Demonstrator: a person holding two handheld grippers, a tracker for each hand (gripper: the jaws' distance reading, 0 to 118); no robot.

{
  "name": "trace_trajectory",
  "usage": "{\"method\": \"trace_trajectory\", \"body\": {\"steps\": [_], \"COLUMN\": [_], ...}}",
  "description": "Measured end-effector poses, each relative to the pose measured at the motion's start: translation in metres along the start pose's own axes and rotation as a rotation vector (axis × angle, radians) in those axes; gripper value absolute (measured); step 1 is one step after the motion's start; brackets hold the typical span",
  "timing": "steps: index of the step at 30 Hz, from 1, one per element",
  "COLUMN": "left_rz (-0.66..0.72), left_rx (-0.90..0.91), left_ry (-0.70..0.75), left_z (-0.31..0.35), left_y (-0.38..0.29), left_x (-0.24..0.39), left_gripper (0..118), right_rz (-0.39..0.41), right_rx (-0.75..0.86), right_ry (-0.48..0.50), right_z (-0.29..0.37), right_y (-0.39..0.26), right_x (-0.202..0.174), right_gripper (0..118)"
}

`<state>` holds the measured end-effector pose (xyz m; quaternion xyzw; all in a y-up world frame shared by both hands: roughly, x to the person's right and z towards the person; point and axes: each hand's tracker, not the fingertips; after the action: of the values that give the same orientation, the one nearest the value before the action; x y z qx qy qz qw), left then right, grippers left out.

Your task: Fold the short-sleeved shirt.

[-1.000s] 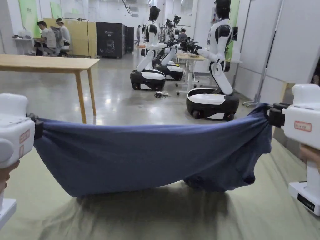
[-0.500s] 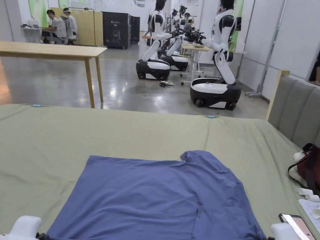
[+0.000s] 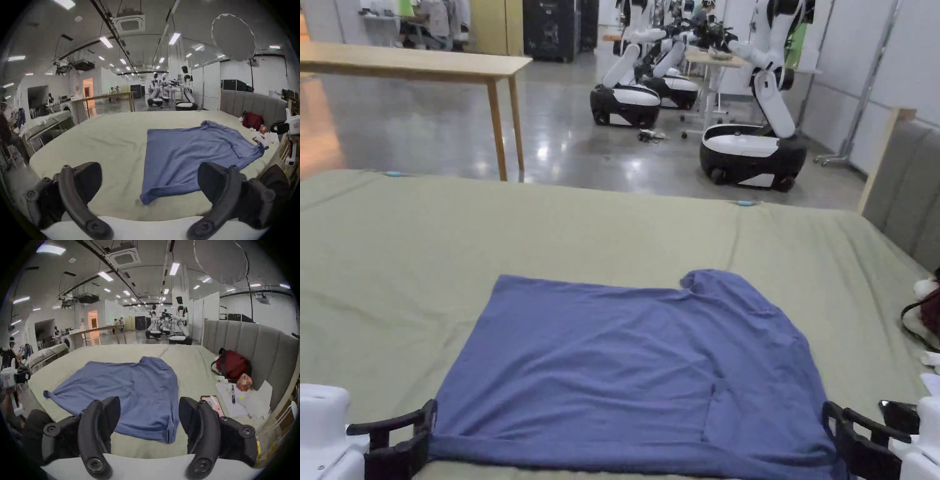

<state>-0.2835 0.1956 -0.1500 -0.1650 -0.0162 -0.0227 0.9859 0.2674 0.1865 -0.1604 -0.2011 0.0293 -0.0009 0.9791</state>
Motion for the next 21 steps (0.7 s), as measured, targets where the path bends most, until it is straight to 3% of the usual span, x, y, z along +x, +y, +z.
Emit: {"method": "trace_trajectory", "body": {"steps": [1,2,3,4,10,11,12,13,14,15,20,21], "left_rz": [-0.007,-0.007,-0.025,-0.062,-0.044,-0.045,-0.049,-0.049,-0.044,-0.041,-0.025,-0.017], "left_rx": [-0.013,-0.050,-0.076,-0.118,-0.229,-0.236,-0.238,-0.248,-0.281,-0.310,-0.315,-0.329], "left_ry": [-0.012,-0.050,-0.043,-0.003,0.000,0.007,0.010,0.001,-0.026,-0.045,-0.026,-0.033], "left_z": [0.001,0.000,-0.002,-0.007,-0.038,-0.043,-0.049,-0.051,-0.060,-0.069,-0.094,-0.081], "left_y": [-0.004,-0.007,-0.011,-0.014,-0.045,-0.046,-0.048,-0.054,-0.056,-0.061,-0.105,-0.066], "left_x": [-0.001,-0.002,-0.002,-0.001,-0.025,-0.028,-0.030,-0.032,-0.035,-0.038,-0.047,-0.022], "left_gripper": [84,72,42,0,0,2,18,74,113,117,115,115], "right_rz": [-0.005,-0.007,-0.006,0.004,0.037,0.029,0.022,0.016,0.010,0.007,0.014,0.014], "right_rx": [0.008,0.024,0.018,0.019,-0.042,-0.049,-0.056,-0.064,-0.075,-0.086,-0.138,-0.155], "right_ry": [-0.002,0.015,-0.001,-0.008,-0.015,-0.020,-0.024,-0.029,-0.031,-0.031,-0.044,-0.051], "right_z": [0.003,0.005,0.004,0.006,0.000,0.000,-0.001,-0.002,-0.004,-0.006,-0.022,-0.026], "right_y": [-0.003,-0.007,-0.011,-0.015,-0.027,-0.028,-0.026,-0.027,-0.028,-0.028,-0.036,-0.038], "right_x": [-0.002,-0.002,-0.005,-0.007,-0.002,-0.001,-0.004,-0.003,-0.002,-0.001,0.007,0.008], "right_gripper": [59,48,21,3,3,3,3,3,3,3,3,3]}}
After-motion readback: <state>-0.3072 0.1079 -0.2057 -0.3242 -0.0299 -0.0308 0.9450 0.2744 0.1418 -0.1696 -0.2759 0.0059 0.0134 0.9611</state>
